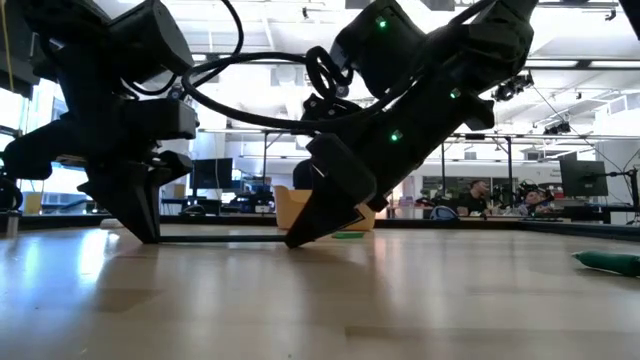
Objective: Sort crayons/erasers/pens/pencils in bins
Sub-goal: Put the dark green pencil into the yellow bin
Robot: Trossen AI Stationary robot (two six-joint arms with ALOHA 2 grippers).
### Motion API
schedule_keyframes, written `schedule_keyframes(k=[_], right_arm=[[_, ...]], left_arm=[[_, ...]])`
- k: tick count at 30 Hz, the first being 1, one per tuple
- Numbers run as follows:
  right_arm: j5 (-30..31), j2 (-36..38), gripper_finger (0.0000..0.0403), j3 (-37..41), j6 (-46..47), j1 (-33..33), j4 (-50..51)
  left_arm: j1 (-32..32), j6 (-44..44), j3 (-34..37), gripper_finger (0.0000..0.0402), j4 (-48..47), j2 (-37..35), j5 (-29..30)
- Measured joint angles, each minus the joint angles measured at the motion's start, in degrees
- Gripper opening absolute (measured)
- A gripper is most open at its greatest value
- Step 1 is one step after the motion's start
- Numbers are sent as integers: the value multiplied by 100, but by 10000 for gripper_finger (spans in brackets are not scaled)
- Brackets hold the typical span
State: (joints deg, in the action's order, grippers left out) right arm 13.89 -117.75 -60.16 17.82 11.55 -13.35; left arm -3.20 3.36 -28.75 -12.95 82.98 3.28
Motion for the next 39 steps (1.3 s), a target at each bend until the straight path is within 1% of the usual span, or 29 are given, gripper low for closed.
schedule_keyframes(k=[5, 7, 9, 13, 16, 18, 20, 23, 27, 29, 33, 36, 39], right_arm=[[-27, 4, 11, 2, -196, 4, 13], [-42, 7, 6, 2, -222, 4, 20], [-44, 7, 7, 5, -220, 4, 13], [-42, 2, 9, 9, -179, 4, 0], [-26, 0, 7, 13, -141, 8, -20], [-24, -2, 7, 16, -137, 10, -58], [-21, 1, 7, 17, -142, 21, -71], [-5, 32, 6, 17, -195, 42, -49], [42, 210, 6, 35, -342, 95, 290], [172, 411, 6, 43, -425, 103, 688], [862, 974, 6, 42, -686, 71, 1407], [1242, 1539, 6, 41, -1048, -54, 1908], [1313, 2154, 6, 33, -1585, -356, 2336]], left_arm=[[0, 6, 0, 0, -2, 0, -1], [0, 54, -2, 3, -5, 0, -3], [9, 88, -58, 13, -87, 12, -31], [22, 92, -333, 54, -555, -39, -54], [14, 68, -625, 89, -1276, -210, -154], [9, 50, -860, 111, -1432, -360, -158], [12, 101, -903, 129, -1591, -577, -135], [-5, 191, -827, 146, -1245, -978, -108], [-7, 338, -465, 145, -530, -1651, -88], [-5, 408, -224, 136, 45, -2042, -68], [-7, 553, 364, 111, 1203, -2688, 31], [-7, 568, 807, 91, 1941, -3072, 45], [-7, 613, 1217, 72, 2562, -3321, 47]])
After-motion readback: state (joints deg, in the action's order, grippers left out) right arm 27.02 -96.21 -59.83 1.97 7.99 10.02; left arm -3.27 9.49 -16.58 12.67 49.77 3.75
